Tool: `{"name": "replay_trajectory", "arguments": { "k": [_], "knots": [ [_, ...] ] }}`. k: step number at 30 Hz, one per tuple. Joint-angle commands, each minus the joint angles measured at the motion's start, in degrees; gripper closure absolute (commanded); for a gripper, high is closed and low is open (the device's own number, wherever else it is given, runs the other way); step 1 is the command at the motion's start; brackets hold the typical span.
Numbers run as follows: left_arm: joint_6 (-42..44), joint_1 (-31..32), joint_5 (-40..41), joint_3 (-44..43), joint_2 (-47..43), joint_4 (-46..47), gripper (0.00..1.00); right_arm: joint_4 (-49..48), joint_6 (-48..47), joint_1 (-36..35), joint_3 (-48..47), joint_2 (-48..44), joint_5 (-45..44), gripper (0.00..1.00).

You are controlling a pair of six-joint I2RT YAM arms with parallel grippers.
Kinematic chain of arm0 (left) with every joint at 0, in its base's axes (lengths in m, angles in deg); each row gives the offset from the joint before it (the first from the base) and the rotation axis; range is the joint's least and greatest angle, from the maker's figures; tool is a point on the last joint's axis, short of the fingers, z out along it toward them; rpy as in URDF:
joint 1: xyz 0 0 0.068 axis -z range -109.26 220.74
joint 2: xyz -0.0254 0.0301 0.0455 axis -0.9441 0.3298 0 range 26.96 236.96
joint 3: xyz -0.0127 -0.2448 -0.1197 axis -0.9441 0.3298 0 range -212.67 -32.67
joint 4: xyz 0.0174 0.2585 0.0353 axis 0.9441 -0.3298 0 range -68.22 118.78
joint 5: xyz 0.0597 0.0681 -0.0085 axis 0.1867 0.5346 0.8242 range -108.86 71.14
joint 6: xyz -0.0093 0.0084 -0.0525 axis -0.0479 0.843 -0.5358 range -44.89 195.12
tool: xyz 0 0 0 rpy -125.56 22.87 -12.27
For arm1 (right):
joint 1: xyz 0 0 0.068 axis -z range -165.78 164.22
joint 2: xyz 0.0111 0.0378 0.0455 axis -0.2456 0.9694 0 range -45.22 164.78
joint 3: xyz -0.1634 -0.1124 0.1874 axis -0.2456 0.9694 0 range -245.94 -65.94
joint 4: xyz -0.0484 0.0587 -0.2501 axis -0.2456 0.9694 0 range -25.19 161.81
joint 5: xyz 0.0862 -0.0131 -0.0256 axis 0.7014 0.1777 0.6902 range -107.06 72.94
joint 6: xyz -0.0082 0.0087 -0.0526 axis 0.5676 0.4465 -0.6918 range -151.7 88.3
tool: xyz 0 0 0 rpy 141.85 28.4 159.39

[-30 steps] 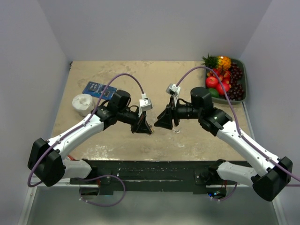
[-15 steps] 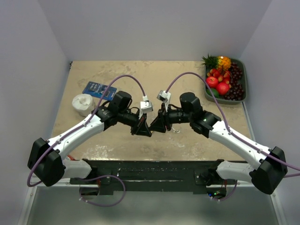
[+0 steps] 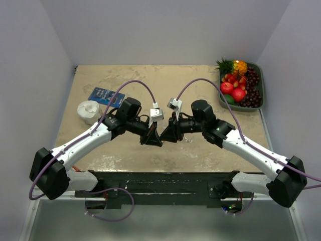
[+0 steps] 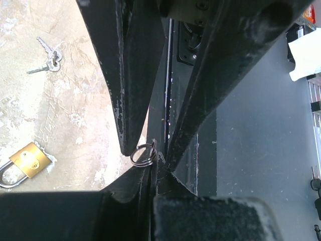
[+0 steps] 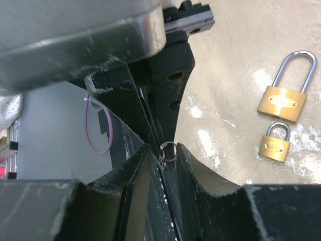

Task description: Unlock with the key

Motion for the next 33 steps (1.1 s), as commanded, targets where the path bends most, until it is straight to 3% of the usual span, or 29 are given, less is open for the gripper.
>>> {"name": "replay_trajectory", "arguments": {
  "k": [1,7,19,33],
  "knots": [
    [0.9,0.3,-0.7,-1.6,-0.7,0.1,1.0,-0.8,-0.3,-0.4,0.9,-0.5,-0.4,0.69],
    [0.9,0.3,-1.1,-1.6,-0.8,0.0,1.0,-1.4,-0.1,-0.5,1.6,-1.0,-0.8,0.72],
    [2.8,1.0,-2.5,-0.9,-2.3,-0.1,1.0,-7.9,3.2,-0.5,3.7,-0.3,4.1,0.99],
    [2.7,1.7,-5.0,0.3,-5.4,1.8,1.0,-15.3,7.6,-0.5,6.3,1.3,9.5,1.0]
  ]
}}
